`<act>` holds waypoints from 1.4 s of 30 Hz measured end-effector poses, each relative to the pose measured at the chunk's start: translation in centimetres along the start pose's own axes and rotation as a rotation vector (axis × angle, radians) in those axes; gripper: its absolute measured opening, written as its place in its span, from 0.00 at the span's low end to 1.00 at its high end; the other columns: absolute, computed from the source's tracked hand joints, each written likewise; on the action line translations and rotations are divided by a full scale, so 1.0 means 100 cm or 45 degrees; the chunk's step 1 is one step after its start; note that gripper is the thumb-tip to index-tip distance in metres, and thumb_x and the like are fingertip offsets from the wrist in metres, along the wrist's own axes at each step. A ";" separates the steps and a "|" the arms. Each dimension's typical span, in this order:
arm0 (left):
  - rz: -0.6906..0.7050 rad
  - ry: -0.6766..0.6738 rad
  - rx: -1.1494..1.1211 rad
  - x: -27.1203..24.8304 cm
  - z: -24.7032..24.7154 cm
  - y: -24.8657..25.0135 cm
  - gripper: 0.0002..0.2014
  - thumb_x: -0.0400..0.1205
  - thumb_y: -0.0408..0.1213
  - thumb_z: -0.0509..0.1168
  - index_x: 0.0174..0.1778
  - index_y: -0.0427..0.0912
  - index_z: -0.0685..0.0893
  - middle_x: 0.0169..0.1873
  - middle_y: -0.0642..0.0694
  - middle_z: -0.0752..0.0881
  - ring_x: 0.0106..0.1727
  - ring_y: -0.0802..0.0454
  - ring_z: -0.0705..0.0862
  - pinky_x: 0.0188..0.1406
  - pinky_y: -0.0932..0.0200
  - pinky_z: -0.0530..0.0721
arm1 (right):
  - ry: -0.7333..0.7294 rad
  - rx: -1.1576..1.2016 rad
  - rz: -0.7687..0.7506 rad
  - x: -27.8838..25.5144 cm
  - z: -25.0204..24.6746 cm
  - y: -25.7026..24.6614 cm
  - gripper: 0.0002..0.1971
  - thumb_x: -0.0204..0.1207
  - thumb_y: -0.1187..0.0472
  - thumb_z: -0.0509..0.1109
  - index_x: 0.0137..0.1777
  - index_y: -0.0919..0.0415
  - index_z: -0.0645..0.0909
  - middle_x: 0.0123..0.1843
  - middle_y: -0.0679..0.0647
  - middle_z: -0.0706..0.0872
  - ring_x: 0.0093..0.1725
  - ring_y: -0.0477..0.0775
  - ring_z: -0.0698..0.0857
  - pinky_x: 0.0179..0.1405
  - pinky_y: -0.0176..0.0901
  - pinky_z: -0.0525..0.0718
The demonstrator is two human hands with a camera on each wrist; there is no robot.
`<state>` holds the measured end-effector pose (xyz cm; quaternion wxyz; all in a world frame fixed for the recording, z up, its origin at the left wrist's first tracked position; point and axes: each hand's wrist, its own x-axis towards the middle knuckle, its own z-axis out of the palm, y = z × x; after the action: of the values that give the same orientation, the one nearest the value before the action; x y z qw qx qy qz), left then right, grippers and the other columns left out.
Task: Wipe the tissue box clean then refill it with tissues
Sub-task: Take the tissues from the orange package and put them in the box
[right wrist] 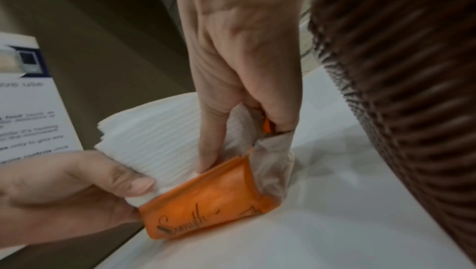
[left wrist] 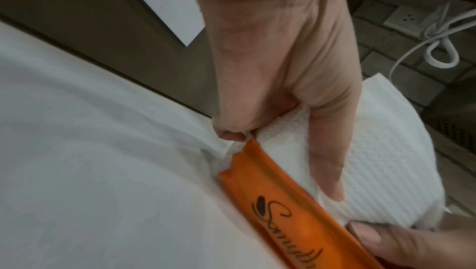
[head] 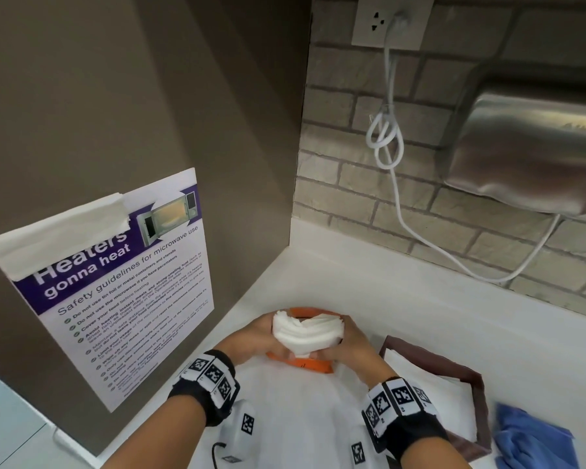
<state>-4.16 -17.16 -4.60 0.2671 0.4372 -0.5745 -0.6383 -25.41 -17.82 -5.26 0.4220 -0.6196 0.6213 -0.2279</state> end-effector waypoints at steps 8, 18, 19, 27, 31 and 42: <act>0.050 0.223 -0.218 0.007 -0.018 -0.017 0.37 0.65 0.18 0.78 0.69 0.39 0.75 0.64 0.38 0.85 0.68 0.43 0.82 0.64 0.52 0.82 | -0.007 0.224 0.012 -0.009 -0.007 -0.002 0.33 0.53 0.62 0.86 0.60 0.57 0.77 0.58 0.53 0.88 0.56 0.50 0.86 0.53 0.48 0.88; 0.051 0.292 0.082 0.006 -0.013 0.020 0.44 0.73 0.32 0.77 0.78 0.54 0.56 0.65 0.56 0.78 0.64 0.65 0.78 0.62 0.68 0.77 | 0.191 0.129 -0.231 -0.008 -0.008 -0.008 0.28 0.54 0.45 0.81 0.56 0.38 0.76 0.60 0.48 0.84 0.64 0.52 0.81 0.60 0.52 0.84; 0.050 0.294 0.119 0.005 -0.014 0.025 0.44 0.74 0.33 0.77 0.78 0.56 0.55 0.63 0.60 0.78 0.62 0.70 0.77 0.59 0.72 0.77 | 0.171 0.171 -0.245 -0.010 -0.009 -0.011 0.30 0.57 0.47 0.80 0.60 0.39 0.75 0.63 0.47 0.83 0.67 0.50 0.80 0.64 0.50 0.82; 0.216 0.412 0.129 -0.005 -0.004 0.039 0.24 0.79 0.35 0.73 0.62 0.62 0.71 0.58 0.56 0.81 0.56 0.67 0.80 0.48 0.74 0.81 | 0.161 0.408 -0.269 -0.012 -0.009 -0.020 0.23 0.73 0.51 0.74 0.65 0.45 0.69 0.57 0.40 0.84 0.57 0.42 0.83 0.50 0.35 0.81; 0.325 0.623 0.152 -0.006 0.005 0.042 0.14 0.82 0.35 0.68 0.58 0.58 0.77 0.52 0.60 0.83 0.54 0.64 0.82 0.46 0.71 0.79 | 0.258 0.357 -0.270 -0.012 -0.008 -0.027 0.11 0.78 0.54 0.68 0.59 0.48 0.81 0.54 0.43 0.88 0.55 0.45 0.86 0.52 0.38 0.82; 0.532 0.890 0.207 -0.004 0.008 0.048 0.21 0.78 0.27 0.70 0.63 0.47 0.76 0.48 0.62 0.84 0.47 0.76 0.82 0.43 0.79 0.78 | 0.399 0.376 -0.617 -0.032 -0.021 -0.052 0.26 0.73 0.72 0.70 0.53 0.33 0.82 0.52 0.34 0.88 0.55 0.34 0.85 0.54 0.27 0.81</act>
<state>-5.47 -17.35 0.06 0.5345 0.5213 -0.5741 -0.3362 -24.50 -15.94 0.89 0.3399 -0.6390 0.4734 -0.5020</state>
